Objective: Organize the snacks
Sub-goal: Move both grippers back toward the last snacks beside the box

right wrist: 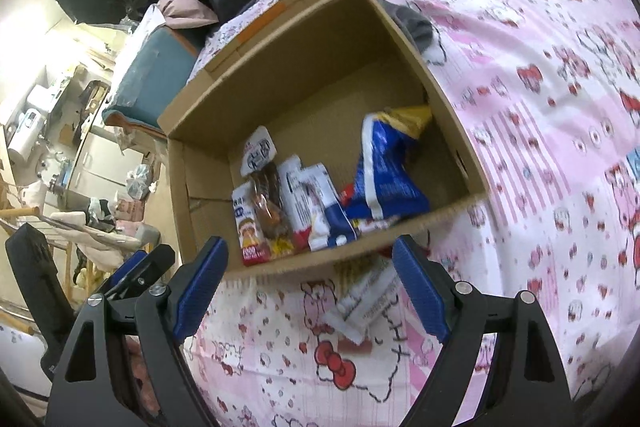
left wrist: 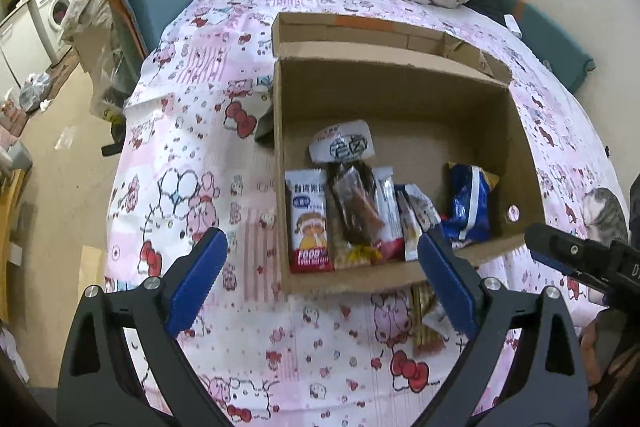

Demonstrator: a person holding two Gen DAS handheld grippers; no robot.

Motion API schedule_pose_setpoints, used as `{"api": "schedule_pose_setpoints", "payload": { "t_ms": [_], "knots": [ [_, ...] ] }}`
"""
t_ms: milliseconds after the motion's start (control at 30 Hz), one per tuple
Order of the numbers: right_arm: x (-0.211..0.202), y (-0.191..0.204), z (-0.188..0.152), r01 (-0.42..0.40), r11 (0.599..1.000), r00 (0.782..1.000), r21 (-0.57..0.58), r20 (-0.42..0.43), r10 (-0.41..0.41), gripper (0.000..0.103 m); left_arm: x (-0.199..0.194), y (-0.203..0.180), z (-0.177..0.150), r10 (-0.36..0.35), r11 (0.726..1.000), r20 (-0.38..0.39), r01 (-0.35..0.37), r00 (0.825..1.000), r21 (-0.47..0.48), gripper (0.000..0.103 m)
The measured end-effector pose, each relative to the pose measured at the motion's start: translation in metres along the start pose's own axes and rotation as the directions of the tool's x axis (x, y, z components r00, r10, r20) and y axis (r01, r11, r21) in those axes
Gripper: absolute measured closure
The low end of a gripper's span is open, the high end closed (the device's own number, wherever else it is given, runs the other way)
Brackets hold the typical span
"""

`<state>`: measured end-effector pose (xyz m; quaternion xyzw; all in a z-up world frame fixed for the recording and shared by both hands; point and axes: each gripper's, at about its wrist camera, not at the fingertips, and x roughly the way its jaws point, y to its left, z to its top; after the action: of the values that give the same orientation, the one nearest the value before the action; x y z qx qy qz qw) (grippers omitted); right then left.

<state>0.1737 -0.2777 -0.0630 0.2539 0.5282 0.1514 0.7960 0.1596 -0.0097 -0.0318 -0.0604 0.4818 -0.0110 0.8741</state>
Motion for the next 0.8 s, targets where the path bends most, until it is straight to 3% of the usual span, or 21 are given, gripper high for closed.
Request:
{"api": "schedule_pose_setpoints", "payload": {
  "t_ms": [367, 533, 800],
  "knots": [
    [0.008, -0.017, -0.033, 0.028, 0.999, 0.996, 0.036, -0.09, -0.025, 0.016, -0.004, 0.001, -0.031, 0.008, 1.0, -0.074, -0.009, 0.997, -0.01, 0.008],
    [0.027, -0.023, -0.041, 0.129, 0.991, 0.979, 0.021, -0.161, -0.124, 0.016, -0.005, 0.006, -0.04, -0.003, 0.999, -0.093, 0.0, 0.996, -0.036, 0.008],
    [0.047, -0.035, -0.041, 0.114, 0.989, 0.969, 0.091, -0.23, -0.09, 0.016, 0.005, 0.019, -0.045, 0.036, 0.995, -0.129, -0.047, 0.991, -0.083, 0.008]
  ]
}}
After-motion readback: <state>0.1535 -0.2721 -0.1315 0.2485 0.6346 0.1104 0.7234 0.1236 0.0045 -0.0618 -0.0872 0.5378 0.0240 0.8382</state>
